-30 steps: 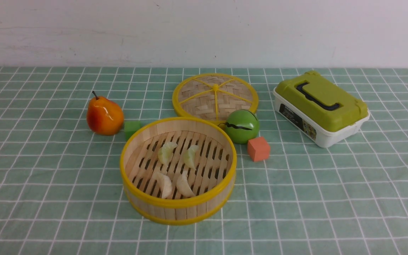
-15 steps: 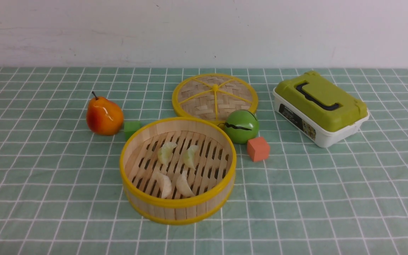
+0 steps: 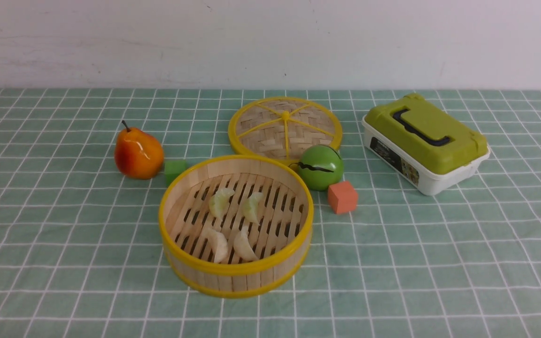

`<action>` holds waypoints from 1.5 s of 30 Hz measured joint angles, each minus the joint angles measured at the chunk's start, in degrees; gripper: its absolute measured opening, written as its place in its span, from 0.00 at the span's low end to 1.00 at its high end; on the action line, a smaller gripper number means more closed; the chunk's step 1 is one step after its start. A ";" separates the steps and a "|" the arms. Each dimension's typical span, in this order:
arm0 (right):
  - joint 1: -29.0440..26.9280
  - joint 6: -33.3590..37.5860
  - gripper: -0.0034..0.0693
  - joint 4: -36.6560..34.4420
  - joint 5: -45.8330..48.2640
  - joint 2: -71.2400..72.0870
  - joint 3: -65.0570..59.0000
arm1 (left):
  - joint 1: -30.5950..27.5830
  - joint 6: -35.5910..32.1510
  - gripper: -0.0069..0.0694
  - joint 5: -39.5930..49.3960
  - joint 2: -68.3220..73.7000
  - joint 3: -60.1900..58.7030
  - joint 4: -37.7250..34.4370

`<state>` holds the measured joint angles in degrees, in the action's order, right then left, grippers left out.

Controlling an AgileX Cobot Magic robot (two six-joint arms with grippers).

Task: Put the dumplings into the steamer on the table with the blue tablecloth.

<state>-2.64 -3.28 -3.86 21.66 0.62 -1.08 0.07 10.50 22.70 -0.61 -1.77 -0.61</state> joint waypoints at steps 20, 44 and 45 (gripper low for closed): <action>0.00 0.00 0.18 0.00 0.00 0.00 0.00 | 0.00 0.00 0.07 0.00 0.00 0.00 -0.05; 0.00 0.00 0.20 0.00 0.00 0.00 0.05 | 0.00 0.05 0.07 0.00 0.00 0.00 -0.17; 0.00 0.00 0.20 0.00 0.00 0.00 0.05 | 0.00 0.05 0.07 0.00 0.00 0.00 -0.17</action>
<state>-2.64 -3.28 -3.86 21.66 0.62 -1.04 0.07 10.55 22.70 -0.61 -1.77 -0.78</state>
